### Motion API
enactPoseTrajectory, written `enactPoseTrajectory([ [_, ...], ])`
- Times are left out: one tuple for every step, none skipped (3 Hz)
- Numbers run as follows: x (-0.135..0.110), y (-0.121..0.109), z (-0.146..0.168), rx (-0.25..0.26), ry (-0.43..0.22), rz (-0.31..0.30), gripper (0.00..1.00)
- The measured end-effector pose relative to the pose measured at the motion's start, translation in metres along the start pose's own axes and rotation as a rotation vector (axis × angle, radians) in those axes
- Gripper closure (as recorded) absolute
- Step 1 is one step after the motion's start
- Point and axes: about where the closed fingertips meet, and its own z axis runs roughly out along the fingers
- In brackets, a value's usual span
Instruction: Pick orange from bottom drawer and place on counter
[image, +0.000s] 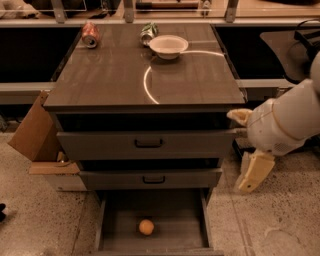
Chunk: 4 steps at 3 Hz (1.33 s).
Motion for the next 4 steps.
enactPoseTrajectory([
  [0.012,0.009,0.048,-0.042,-0.058,0.013,0.0],
  [0.013,0.009,0.052,-0.044,-0.06,0.015,0.0],
  [0.002,0.011,0.045,-0.058,-0.072,0.015,0.0],
  [0.003,0.017,0.058,-0.067,-0.112,0.025,0.0],
])
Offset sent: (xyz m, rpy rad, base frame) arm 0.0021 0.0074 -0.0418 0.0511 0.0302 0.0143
